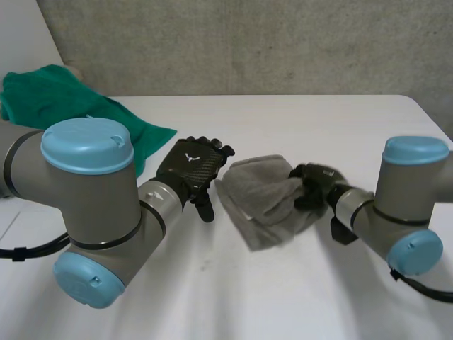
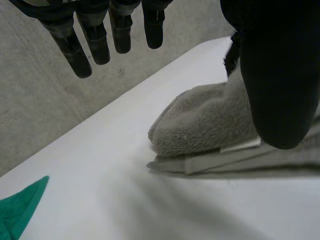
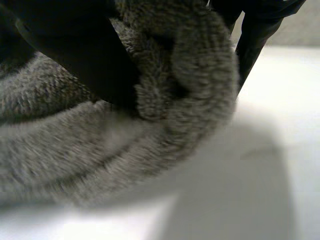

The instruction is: Fold the laundry.

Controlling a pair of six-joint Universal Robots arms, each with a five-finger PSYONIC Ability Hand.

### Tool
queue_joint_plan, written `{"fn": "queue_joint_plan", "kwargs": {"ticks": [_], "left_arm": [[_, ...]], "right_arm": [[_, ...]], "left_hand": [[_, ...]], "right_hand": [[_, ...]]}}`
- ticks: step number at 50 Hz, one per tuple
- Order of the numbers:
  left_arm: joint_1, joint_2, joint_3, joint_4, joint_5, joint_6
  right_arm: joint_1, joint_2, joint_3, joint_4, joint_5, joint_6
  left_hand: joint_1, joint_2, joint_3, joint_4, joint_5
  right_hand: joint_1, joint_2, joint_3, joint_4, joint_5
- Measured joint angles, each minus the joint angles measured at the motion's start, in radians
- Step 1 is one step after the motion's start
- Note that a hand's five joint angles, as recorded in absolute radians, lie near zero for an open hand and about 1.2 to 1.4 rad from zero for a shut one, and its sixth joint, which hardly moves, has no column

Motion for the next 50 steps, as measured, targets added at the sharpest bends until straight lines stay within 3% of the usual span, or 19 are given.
{"fn": "queue_joint_plan", "kwargs": {"ticks": [8,20,31,45,47,50], "left_arm": [[0.001,0.001,0.014,0.008,-0.001,0.000],[0.003,-0.005,0.053,0.024,-0.002,0.002],[0.002,-0.044,0.103,0.024,-0.004,0.004],[0.000,-0.109,0.156,0.024,-0.007,0.006],[-0.003,-0.116,0.167,0.024,-0.007,0.006],[-0.007,-0.119,0.176,0.024,-0.008,0.005]], "right_arm": [[-0.087,0.092,-0.206,-0.011,0.093,-0.013],[-0.297,0.389,-0.665,-0.006,0.282,-0.012],[-0.406,0.612,-1.056,0.015,0.355,-0.014],[-0.439,0.659,-1.153,0.018,0.431,-0.076],[-0.439,0.658,-1.146,0.024,0.434,-0.082],[-0.438,0.657,-1.134,0.042,0.429,-0.085]], "left_hand": [[0.000,0.000,0.000,0.000,0.000],[0.000,0.000,0.000,0.000,0.000],[0.000,0.000,0.000,0.000,0.000],[0.000,0.000,0.000,0.000,0.000],[0.000,0.000,0.000,0.000,0.000],[0.000,0.000,0.000,0.000,0.000]], "right_hand": [[0.000,0.000,0.000,0.000,0.008],[0.000,0.000,0.000,0.000,0.016],[0.000,0.000,0.000,0.000,0.016],[0.000,0.000,0.000,0.000,0.016],[0.033,-0.008,0.002,0.004,-0.108],[-0.310,-0.391,-0.366,-0.359,-0.502]]}}
